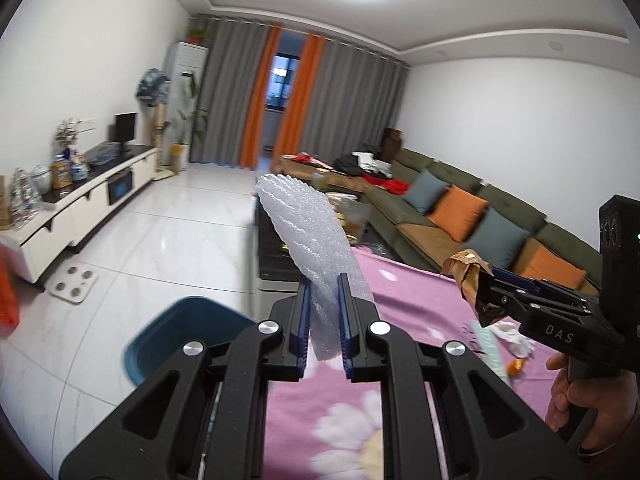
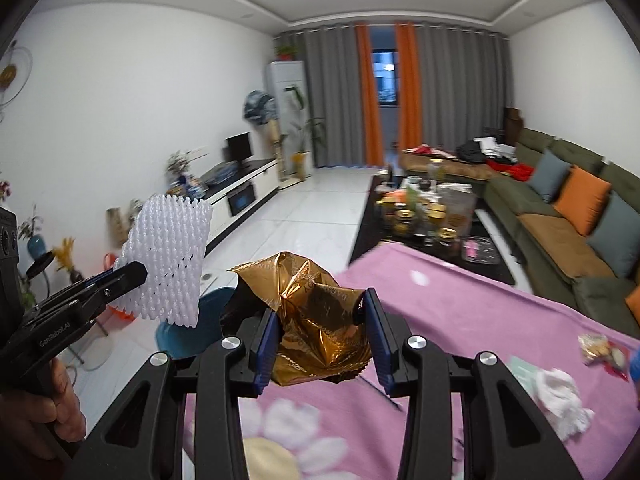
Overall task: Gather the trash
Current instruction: 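Carry the foam net and gold wrapper over the blue bin and open both grippers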
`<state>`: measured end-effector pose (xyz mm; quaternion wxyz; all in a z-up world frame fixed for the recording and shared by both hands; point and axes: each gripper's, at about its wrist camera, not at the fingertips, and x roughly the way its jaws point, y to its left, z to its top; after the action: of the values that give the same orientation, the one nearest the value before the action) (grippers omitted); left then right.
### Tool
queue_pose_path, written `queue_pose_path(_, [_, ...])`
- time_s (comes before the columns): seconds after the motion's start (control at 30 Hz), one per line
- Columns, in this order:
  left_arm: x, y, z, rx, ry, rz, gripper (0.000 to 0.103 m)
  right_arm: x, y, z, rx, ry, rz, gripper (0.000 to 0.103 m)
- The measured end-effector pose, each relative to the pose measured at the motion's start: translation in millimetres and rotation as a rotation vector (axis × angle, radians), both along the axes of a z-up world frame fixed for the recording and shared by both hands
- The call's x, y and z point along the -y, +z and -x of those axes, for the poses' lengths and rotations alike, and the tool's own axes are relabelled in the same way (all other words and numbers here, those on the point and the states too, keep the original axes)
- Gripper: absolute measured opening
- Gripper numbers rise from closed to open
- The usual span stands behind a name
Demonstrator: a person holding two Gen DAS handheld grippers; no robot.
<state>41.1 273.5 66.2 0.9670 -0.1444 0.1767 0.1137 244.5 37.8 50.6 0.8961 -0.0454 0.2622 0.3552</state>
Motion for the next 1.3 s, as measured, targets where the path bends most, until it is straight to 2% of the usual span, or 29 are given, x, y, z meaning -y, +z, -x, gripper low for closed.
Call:
queue_pose_path(0.37, [-90, -9, 74, -0.028, 0.151, 0.015, 0.013, -95, -10, 1, -0.028, 0.163, 0.057, 0.038])
queue_pose_path(0.63, [-128, -30, 98, -0.081, 0.201, 0.038, 0.013, -149, -29, -10, -0.084, 0.233, 0.109, 0.038])
queue_pose_path(0.83, [-134, -64, 70, -0.164, 0.210, 0.058, 0.013, -183, -56, -22, -0.162, 0.259, 0.163, 0.038])
queue_pose_path(1.0, [-123, -105, 20, -0.245, 0.218, 0.081, 0.013, -210, -82, -42, -0.250, 0.277, 0.212, 0.039])
queue_pose_path(1.3, [-138, -179, -45, -0.369, 0.226, 0.118, 0.015, -239, -117, -56, -0.342, 0.288, 0.303, 0.046])
